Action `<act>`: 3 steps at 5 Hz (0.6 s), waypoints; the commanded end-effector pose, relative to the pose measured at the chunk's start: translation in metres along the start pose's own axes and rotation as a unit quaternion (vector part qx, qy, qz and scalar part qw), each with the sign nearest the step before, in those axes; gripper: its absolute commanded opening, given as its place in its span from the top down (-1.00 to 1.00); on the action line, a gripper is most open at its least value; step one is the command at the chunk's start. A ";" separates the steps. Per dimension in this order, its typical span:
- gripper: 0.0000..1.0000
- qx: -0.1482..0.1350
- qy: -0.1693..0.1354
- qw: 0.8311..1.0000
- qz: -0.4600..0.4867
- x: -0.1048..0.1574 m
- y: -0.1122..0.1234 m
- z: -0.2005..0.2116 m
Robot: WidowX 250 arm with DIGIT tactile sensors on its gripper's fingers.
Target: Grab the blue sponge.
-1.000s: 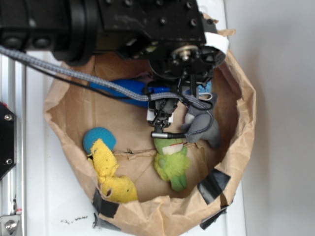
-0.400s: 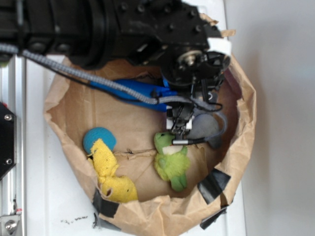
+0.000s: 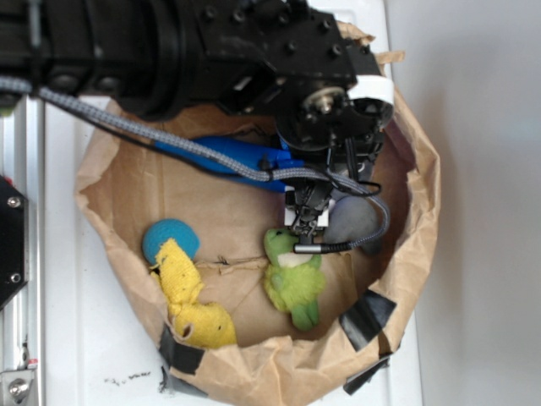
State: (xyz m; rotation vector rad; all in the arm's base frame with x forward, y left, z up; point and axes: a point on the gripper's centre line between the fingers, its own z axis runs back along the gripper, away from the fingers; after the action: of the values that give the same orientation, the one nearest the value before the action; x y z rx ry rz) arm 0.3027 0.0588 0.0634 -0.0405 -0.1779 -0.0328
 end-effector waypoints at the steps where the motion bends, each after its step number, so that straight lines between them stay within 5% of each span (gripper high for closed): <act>1: -1.00 0.013 -0.026 1.000 0.010 0.012 0.001 0.008; 3: -1.00 0.026 -0.032 0.999 0.013 0.024 0.015 -0.004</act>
State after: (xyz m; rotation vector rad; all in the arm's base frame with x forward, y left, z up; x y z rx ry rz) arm 0.3179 0.0675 0.0472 -0.0111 -0.1815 -0.0243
